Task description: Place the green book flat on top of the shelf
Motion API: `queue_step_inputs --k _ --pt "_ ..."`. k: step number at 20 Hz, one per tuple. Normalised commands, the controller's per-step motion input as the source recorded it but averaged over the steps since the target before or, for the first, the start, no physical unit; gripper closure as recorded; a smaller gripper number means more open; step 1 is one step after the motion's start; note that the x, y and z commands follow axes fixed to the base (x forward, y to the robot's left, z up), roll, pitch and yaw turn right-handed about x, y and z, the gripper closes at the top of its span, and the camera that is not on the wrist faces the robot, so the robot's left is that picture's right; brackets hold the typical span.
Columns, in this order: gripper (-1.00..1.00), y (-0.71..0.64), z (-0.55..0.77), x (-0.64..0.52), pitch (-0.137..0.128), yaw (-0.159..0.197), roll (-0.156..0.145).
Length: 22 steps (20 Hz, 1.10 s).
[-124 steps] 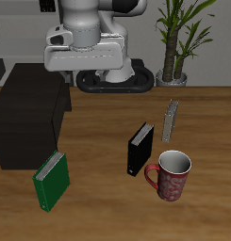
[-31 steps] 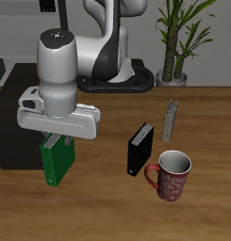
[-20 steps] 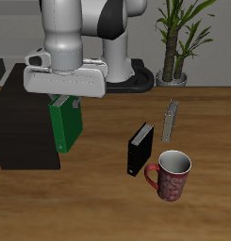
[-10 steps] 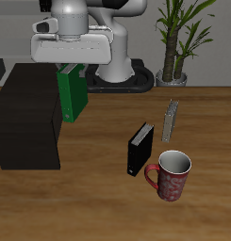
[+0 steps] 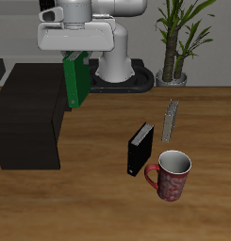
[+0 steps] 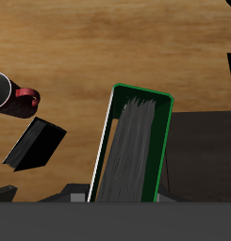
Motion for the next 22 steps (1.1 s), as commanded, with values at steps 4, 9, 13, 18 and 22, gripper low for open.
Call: queue_step_inputs --k 4,9,13,18,22 --pt "1.00 -0.01 0.03 -0.36 0.008 0.004 0.000" --pt "1.00 0.01 0.06 -0.33 -0.016 0.051 0.004" --pt "1.00 0.18 0.20 -0.50 -0.055 0.147 -0.037" --pt "1.00 -0.04 0.37 -0.33 -0.078 0.124 -0.158" --pt "1.00 -0.17 0.38 -0.15 -0.041 0.040 -0.126"
